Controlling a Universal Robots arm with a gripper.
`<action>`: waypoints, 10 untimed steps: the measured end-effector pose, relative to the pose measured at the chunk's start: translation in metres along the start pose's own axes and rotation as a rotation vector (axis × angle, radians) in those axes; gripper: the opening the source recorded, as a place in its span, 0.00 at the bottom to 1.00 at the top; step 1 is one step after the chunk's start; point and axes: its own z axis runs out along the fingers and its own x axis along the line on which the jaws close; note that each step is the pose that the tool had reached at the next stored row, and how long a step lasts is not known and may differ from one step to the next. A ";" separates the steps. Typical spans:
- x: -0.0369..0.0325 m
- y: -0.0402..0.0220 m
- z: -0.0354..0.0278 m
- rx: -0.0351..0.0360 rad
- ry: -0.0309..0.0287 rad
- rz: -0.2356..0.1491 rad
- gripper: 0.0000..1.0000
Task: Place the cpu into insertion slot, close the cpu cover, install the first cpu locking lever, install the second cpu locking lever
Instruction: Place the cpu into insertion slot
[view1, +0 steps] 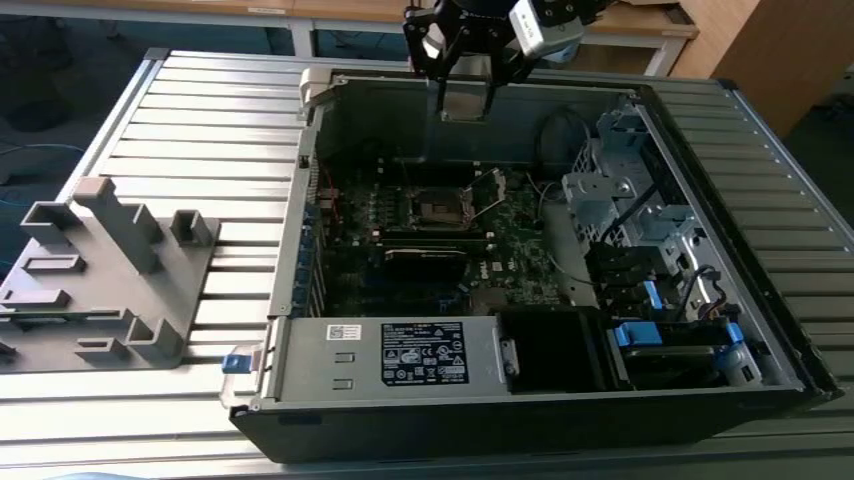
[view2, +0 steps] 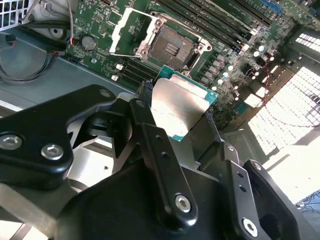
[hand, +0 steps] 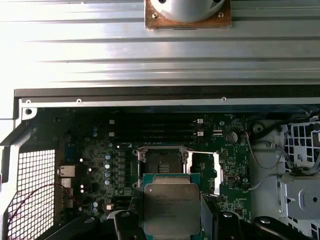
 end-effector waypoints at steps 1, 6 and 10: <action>0.0000 0.0000 0.0000 0.0000 0.0000 0.000 0.54; 0.0000 0.0000 0.0003 -0.0001 -0.0001 0.000 0.54; 0.0000 -0.0001 0.0014 -0.0001 -0.0001 0.000 0.54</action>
